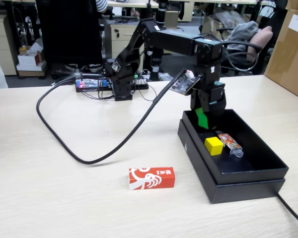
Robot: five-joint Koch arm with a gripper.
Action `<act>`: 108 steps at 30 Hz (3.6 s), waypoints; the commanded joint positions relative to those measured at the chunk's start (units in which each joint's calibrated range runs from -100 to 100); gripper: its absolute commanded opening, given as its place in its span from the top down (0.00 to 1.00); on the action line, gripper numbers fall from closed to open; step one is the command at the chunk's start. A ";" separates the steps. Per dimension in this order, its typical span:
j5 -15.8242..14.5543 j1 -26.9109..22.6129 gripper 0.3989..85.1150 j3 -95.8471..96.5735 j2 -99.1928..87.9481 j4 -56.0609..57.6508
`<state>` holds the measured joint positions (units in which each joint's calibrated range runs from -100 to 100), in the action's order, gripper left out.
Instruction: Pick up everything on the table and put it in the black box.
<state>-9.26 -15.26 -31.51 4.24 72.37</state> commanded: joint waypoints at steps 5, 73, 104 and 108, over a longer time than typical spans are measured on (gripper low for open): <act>0.24 -0.15 0.70 1.23 -0.86 -0.45; 6.84 17.24 0.73 -12.55 21.40 -8.48; 3.27 4.93 0.81 -11.47 -21.86 9.32; 1.37 0.83 0.81 -14.28 -17.38 9.06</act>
<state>-6.72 -12.43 -41.10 -12.86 81.17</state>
